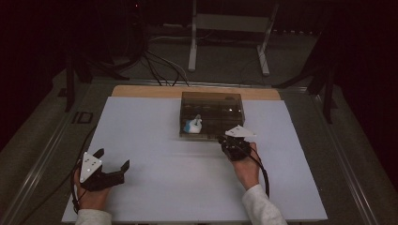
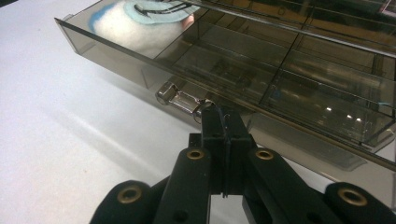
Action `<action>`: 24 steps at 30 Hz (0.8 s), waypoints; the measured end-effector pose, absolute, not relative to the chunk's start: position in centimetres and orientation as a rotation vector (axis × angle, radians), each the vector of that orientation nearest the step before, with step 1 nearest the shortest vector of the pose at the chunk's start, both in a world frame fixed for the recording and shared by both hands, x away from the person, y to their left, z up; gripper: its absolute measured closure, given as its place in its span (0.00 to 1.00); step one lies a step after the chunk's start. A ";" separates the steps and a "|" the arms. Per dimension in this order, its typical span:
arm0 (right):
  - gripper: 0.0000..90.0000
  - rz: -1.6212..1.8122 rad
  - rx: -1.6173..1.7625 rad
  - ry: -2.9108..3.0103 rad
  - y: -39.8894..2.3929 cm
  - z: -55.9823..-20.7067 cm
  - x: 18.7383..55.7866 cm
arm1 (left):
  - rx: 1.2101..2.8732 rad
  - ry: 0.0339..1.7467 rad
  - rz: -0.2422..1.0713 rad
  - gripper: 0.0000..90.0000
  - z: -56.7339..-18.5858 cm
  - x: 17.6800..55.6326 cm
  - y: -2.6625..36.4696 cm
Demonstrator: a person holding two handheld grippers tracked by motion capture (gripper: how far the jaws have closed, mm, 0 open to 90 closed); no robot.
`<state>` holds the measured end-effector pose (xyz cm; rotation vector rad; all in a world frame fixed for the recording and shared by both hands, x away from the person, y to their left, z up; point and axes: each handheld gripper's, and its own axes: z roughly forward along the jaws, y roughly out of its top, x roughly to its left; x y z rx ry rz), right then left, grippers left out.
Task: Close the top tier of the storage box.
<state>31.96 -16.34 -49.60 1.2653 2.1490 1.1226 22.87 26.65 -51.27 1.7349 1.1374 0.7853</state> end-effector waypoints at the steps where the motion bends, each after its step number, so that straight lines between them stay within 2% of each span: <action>1: 1.00 1.122 1.263 2.149 -16.3 -49.6 32.0 | 1.734 1.138 0.785 0.01 -51.3 22.9 26.7; 24: 1.00 1.112 1.298 2.121 -15.9 -49.6 33.1 | 1.732 1.138 0.787 0.01 -51.3 22.9 26.7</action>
